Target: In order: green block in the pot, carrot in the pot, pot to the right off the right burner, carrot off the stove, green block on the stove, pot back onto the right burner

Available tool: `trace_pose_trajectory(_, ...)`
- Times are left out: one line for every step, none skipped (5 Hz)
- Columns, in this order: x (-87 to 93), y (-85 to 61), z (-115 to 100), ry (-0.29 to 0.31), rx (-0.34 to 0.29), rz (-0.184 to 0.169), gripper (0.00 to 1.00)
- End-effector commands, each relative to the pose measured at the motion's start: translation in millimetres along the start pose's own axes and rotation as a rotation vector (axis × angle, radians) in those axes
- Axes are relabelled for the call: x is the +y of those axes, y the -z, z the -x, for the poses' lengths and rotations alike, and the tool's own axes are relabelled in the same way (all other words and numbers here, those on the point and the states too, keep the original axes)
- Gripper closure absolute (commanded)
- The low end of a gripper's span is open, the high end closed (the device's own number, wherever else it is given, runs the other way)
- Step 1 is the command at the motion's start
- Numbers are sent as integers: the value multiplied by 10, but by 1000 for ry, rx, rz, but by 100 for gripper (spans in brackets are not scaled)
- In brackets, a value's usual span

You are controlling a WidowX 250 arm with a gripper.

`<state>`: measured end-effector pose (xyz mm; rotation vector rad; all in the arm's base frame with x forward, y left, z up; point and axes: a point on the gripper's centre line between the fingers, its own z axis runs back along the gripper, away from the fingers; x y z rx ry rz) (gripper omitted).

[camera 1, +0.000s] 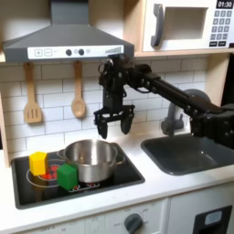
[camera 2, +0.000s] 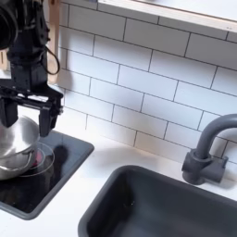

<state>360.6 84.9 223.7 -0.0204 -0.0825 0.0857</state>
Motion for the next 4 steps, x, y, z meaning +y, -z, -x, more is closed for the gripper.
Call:
trace_pose_trajectory(132, -176, -4, -56, -4, -19, 0)
trace_pose_trajectory(110, -253, 2, -52, -30, -14, 0)
trace_pose_trajectory(143, -248, 9, -60, -27, -14, 0)
trace_pose_trajectory(144, -243, 7, -60, -26, -14, 0)
